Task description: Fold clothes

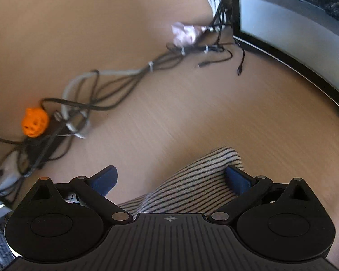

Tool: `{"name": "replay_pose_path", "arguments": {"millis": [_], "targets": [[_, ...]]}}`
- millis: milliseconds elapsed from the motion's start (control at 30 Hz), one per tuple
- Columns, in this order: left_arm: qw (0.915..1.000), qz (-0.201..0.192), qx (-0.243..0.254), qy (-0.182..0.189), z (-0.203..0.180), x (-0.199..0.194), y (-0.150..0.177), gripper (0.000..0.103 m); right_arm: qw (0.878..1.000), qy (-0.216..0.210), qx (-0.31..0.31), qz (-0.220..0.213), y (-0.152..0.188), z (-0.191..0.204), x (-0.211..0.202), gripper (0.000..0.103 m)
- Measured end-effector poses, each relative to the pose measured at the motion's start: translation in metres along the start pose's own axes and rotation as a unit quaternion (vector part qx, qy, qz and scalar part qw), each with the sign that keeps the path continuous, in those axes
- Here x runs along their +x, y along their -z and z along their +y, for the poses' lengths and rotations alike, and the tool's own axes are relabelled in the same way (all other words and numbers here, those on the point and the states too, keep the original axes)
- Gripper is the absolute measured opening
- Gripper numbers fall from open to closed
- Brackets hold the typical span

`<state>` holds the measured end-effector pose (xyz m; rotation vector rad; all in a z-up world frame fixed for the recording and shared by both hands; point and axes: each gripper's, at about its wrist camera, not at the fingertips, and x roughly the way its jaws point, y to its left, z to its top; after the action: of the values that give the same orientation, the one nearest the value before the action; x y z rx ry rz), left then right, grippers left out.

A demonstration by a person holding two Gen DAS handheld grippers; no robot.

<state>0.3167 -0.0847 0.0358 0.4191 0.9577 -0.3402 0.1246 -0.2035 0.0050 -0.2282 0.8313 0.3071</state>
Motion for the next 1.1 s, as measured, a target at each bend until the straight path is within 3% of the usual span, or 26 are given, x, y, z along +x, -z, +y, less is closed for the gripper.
{"name": "replay_pose_path", "arguments": {"millis": [200,300,400,467,633,767,833,967,1100], "targets": [[0.9997,0.015,-0.004,0.021,0.003,0.015,-0.002,0.103,0.999,-0.013,0.029,0.008,0.0,-0.004,0.009,0.103],[0.9998,0.009,-0.006,0.017,0.003,0.012,0.0,0.103,0.998,-0.025,0.058,0.015,-0.002,-0.009,0.014,0.103],[0.9997,-0.012,-0.017,0.014,0.008,-0.001,0.006,0.103,0.995,-0.054,0.063,0.049,-0.01,-0.021,0.015,0.103],[0.9988,-0.028,-0.037,0.016,0.016,-0.014,0.01,0.103,0.994,-0.069,0.076,0.04,-0.016,-0.035,0.003,0.103],[0.9901,-0.064,-0.121,0.029,0.052,-0.055,0.035,0.103,0.992,-0.067,0.095,-0.04,-0.039,-0.07,-0.039,0.103],[0.9758,-0.057,-0.201,0.063,0.09,-0.072,0.079,0.103,0.976,-0.119,0.173,-0.064,-0.065,-0.083,-0.037,0.103],[0.9615,-0.046,-0.248,0.109,0.107,-0.071,0.102,0.103,0.967,-0.157,0.197,-0.036,-0.074,-0.079,-0.014,0.103],[0.9286,-0.029,-0.326,0.175,0.122,-0.063,0.138,0.103,0.965,-0.186,0.183,0.035,-0.08,-0.052,0.041,0.103],[0.9181,-0.018,-0.34,0.203,0.11,-0.053,0.148,0.103,0.956,-0.216,0.189,0.069,-0.075,-0.043,0.068,0.103]]}}
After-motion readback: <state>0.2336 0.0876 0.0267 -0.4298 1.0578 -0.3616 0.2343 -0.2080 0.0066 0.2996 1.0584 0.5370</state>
